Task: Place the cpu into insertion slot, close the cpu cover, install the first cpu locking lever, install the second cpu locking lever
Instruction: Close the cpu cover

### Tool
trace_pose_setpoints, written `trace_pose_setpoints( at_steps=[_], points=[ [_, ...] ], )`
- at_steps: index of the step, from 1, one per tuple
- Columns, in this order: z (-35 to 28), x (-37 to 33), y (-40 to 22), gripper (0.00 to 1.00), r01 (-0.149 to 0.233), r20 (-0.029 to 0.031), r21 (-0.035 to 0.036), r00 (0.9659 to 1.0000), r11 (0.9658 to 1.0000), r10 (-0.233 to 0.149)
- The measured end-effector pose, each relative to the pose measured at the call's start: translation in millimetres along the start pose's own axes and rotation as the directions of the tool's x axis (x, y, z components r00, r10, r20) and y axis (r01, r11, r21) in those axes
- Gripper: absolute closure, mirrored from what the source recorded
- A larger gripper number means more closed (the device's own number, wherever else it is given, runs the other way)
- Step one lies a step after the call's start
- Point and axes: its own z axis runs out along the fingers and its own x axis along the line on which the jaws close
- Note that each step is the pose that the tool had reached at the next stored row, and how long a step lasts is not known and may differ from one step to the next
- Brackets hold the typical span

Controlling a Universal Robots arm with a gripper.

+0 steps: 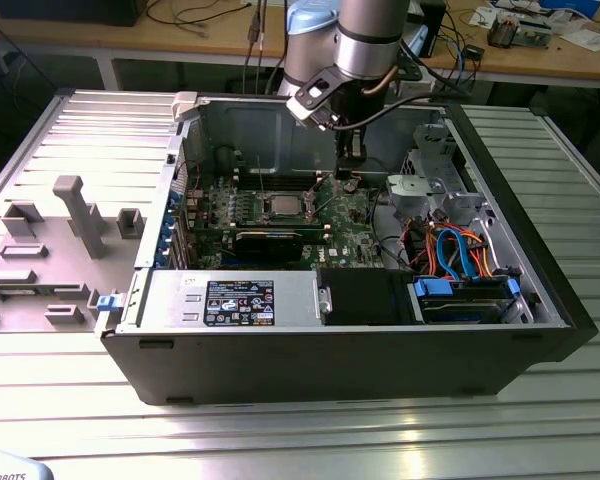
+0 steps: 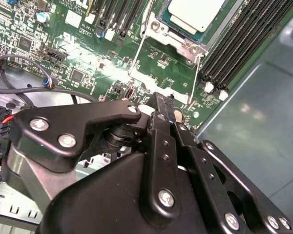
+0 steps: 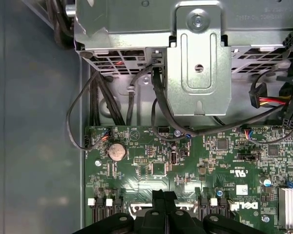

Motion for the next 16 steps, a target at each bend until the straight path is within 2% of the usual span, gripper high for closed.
trace_pose_setpoints(
  at_steps=[5, 16],
  points=[
    [1.9, 0.0, 3.1, 0.89, 0.0, 0.0002, 0.0, 1.0, 1.0, 0.0],
    [2.8, 0.0, 4.7, 0.89, 0.0, -0.0001, -0.0001, 1.0, 1.0, 0.0]
  ],
)
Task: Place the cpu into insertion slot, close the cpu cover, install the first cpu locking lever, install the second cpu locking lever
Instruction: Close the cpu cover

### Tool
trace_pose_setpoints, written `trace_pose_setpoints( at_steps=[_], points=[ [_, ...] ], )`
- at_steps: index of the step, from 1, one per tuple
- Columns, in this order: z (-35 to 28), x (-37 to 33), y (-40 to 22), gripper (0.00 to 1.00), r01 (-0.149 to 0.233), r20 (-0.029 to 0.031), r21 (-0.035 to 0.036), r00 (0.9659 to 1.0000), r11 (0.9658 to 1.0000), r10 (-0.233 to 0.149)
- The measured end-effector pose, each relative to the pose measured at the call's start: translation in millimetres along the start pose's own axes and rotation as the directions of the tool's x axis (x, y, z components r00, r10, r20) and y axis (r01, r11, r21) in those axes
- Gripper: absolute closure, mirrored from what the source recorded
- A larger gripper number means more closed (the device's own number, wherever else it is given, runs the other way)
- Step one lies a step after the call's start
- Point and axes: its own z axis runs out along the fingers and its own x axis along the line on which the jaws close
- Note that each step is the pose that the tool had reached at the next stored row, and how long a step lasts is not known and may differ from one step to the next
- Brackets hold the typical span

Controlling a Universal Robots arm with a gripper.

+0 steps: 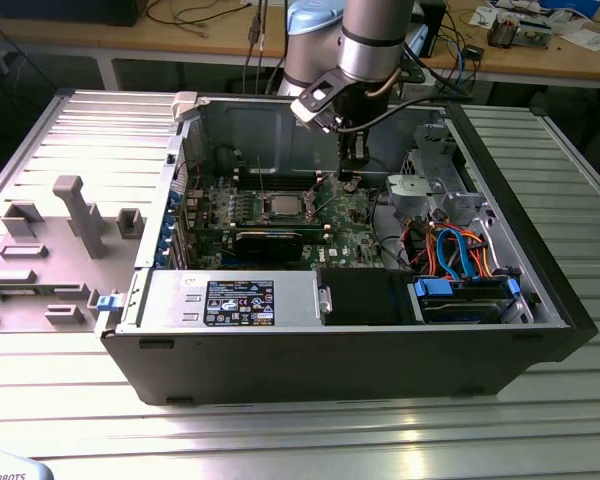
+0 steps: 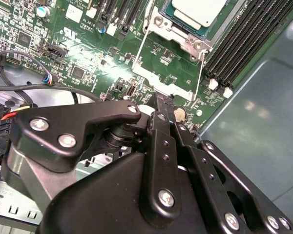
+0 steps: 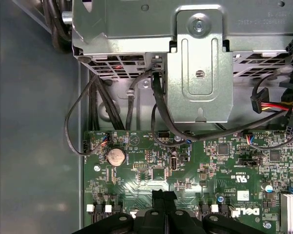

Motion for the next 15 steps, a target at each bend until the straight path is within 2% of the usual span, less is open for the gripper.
trace_pose_setpoints(
  at_steps=[15],
  points=[
    [2.6, 0.0, 1.1, 0.89, 0.0, 0.0002, 0.0, 1.0, 1.0, 0.0]
  ],
)
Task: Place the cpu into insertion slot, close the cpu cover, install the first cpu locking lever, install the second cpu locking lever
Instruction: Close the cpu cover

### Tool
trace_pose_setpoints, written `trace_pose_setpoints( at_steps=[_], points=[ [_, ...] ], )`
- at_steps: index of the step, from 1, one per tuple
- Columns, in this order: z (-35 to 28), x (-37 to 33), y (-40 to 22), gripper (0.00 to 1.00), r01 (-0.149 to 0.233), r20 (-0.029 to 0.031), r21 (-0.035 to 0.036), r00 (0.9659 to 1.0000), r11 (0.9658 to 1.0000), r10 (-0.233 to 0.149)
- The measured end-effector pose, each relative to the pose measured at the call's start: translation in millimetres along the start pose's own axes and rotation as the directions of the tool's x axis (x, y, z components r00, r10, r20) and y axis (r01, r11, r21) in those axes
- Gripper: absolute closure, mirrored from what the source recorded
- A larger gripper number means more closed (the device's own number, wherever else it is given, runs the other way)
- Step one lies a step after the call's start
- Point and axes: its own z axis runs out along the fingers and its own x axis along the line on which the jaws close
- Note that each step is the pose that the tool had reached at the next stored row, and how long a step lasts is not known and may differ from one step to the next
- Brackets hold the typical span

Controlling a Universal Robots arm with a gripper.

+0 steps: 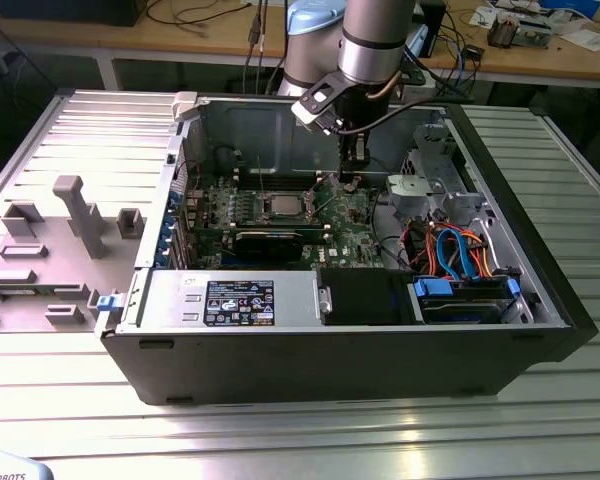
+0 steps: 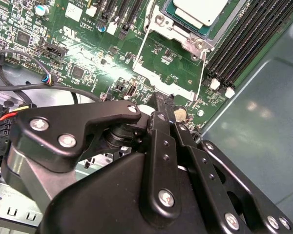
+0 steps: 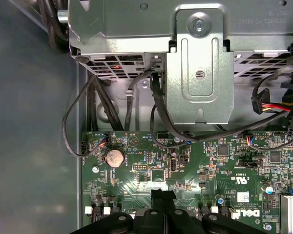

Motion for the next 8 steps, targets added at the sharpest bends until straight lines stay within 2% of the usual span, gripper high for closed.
trace_pose_setpoints(
  at_steps=[5, 8],
  points=[
    [1.0, 0.0, 0.0, 0.89, 0.0, -0.0005, -0.0001, 1.0, 1.0, 0.0],
    [4.4, -0.1, 0.0, 0.89, 0.0, 0.0009, -0.0001, 1.0, 1.0, 0.0]
  ],
)
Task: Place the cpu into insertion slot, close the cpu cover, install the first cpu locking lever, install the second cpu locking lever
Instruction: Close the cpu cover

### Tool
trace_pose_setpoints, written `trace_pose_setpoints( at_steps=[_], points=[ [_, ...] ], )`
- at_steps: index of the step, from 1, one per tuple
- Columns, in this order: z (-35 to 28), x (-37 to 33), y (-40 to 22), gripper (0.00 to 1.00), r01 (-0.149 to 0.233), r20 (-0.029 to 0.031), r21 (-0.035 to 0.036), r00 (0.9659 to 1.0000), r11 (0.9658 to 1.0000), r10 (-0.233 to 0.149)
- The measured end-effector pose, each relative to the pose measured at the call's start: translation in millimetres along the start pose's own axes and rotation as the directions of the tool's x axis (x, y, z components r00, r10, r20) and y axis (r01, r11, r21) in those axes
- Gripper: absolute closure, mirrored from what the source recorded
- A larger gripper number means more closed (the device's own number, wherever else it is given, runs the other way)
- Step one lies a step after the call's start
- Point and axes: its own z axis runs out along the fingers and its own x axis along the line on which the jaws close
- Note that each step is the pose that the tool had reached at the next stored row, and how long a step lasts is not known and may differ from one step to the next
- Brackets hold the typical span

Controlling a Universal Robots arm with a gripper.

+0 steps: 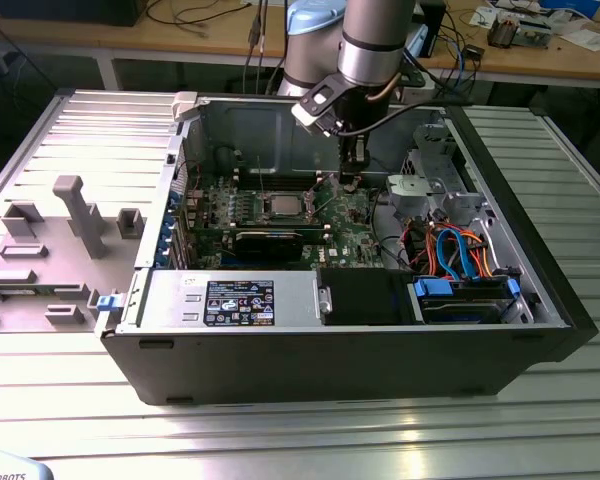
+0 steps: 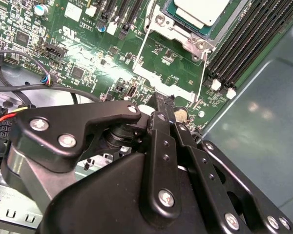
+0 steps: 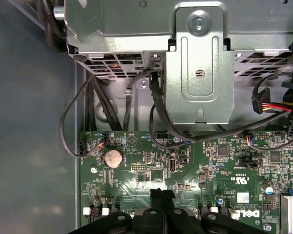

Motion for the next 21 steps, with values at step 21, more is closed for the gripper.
trace_pose_setpoints(
  at_steps=[21],
  points=[
    [-1.0, 0.1, 8.6, 0.89, 0.0, -0.001, 0.0023, 1.0, 1.0, 0.0]
  ],
)
